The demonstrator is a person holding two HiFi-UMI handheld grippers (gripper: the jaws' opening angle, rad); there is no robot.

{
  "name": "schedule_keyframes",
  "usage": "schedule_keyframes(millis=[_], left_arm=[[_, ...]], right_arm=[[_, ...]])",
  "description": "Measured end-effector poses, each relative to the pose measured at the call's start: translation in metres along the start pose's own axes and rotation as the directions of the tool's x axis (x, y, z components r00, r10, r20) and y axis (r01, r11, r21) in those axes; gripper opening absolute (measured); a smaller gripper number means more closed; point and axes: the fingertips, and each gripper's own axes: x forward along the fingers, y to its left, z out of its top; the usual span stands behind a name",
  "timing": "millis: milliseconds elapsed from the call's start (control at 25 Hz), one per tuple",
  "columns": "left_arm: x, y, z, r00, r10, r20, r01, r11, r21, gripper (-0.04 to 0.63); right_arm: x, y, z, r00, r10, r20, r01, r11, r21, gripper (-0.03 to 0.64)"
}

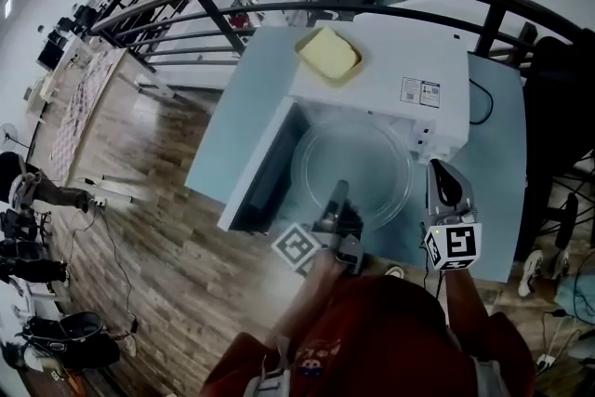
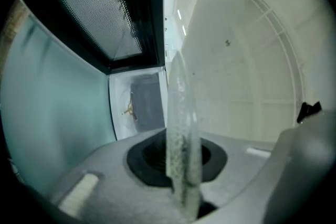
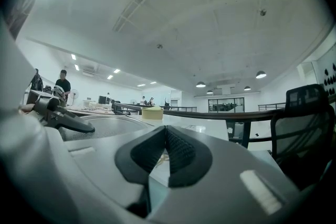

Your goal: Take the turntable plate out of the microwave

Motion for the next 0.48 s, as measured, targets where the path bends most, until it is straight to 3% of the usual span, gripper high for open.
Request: schedule_keyframes(millis=[480], left_arm=[[-0.0085, -0.0018, -0.0026, 1.000, 0.001, 0.008, -0.001, 1.000, -0.007, 0.023]], right_arm=[[-0.0052, 0.0046, -0.0012, 1.000, 0.013, -0.019, -0.012, 1.000, 0.013, 0.002]])
